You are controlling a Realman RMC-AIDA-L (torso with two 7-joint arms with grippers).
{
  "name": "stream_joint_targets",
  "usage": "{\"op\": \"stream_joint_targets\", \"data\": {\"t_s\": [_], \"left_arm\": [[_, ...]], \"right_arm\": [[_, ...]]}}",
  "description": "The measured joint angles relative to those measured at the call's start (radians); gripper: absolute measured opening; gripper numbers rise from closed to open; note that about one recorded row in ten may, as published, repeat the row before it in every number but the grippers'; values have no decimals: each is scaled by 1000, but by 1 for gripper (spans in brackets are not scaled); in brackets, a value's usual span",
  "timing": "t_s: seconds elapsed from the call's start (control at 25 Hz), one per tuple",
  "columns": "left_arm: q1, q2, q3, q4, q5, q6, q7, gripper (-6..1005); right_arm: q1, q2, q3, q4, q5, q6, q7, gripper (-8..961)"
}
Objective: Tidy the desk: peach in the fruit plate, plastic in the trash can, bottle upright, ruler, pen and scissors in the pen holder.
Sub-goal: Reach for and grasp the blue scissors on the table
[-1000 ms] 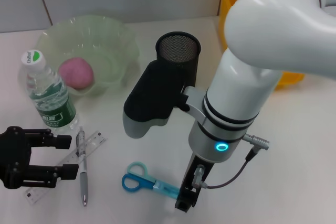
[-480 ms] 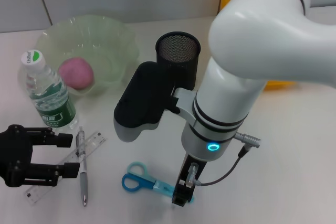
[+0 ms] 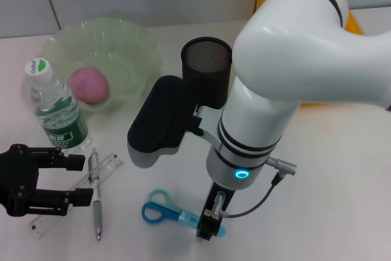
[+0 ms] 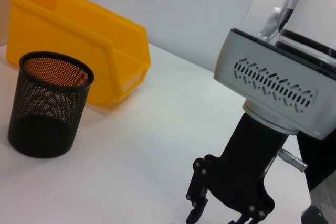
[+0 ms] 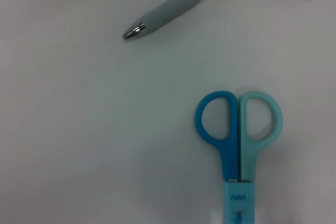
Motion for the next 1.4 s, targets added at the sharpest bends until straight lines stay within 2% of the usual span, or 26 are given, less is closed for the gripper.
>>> {"op": "stream_joint_targets", "data": {"t_s": [0.28, 1.4], "left_arm": [[-4, 0, 0, 0, 0, 0, 1, 755], [-5, -1, 0, 0, 0, 3, 8, 755]], "right_arm": [[5, 0, -13, 23, 25, 34, 0, 445], [10, 0, -22, 28, 30, 31, 1, 440]]}}
